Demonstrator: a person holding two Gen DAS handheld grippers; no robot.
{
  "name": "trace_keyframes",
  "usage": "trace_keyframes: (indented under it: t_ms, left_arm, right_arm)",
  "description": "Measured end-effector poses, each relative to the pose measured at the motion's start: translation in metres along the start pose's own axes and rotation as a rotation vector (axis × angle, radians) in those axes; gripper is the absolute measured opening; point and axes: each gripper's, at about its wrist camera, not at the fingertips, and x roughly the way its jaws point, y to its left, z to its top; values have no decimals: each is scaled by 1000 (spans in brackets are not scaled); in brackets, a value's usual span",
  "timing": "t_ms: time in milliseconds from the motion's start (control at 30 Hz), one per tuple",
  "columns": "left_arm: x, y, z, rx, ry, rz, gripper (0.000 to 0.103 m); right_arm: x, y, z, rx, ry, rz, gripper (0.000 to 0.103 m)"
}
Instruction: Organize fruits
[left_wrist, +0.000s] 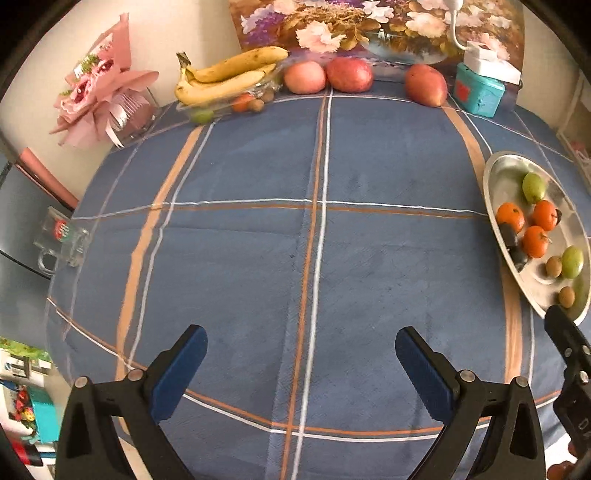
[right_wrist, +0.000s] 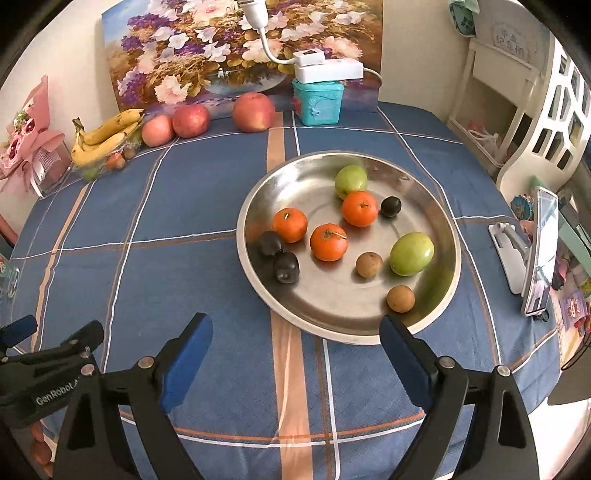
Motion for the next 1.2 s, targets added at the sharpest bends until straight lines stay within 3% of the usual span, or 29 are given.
trace_keyframes:
  t_ms: [1200]
  left_arm:
    - [-8,7,4,-73,-13,-37,103]
  right_arm:
    - [12,-8,1,31,41,-22,92]
